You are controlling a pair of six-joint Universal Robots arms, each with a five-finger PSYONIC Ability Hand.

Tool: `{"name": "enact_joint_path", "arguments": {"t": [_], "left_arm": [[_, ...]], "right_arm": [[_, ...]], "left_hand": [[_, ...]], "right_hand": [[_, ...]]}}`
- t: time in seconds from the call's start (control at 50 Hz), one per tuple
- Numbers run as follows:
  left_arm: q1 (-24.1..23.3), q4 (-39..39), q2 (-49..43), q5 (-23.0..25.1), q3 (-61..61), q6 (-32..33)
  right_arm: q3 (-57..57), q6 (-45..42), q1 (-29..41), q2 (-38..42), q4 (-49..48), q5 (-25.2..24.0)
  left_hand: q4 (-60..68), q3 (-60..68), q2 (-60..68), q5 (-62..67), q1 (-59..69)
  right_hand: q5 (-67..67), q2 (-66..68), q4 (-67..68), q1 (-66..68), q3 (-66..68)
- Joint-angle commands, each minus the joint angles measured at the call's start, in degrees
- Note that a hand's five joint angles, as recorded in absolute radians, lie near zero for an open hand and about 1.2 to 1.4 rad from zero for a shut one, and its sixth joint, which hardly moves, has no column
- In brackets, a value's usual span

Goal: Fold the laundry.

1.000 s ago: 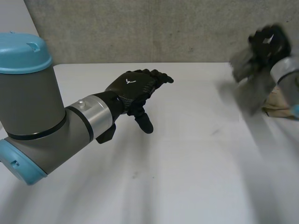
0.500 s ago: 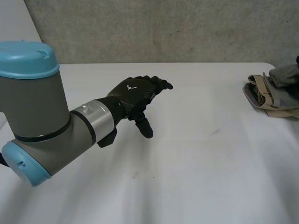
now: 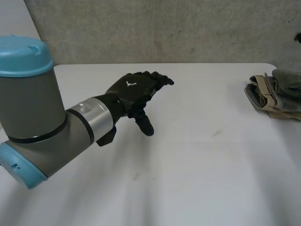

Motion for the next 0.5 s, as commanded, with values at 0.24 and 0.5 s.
{"name": "enact_joint_path", "arguments": {"t": [0.24,0.5], "left_arm": [[11.46,0.27,16.57,-9.57,-1.01,-4.18],[12.70,0.00,15.96,-9.48,-3.21,-4.18]], "right_arm": [[31.49,32.43,18.65,-25.19,-15.28,10.22],[40.56,31.29,22.69,-28.72,-19.42,12.24]], "left_hand": [[-0.37,-0.89,-0.49,-1.35,0.36],[-1.59,-2.12,-1.71,-2.58,-0.87]], "right_hand": [[-3.58,-2.63,-3.58,-1.72,-2.41],[-3.58,-2.63,-3.58,-1.72,-2.41]]}}
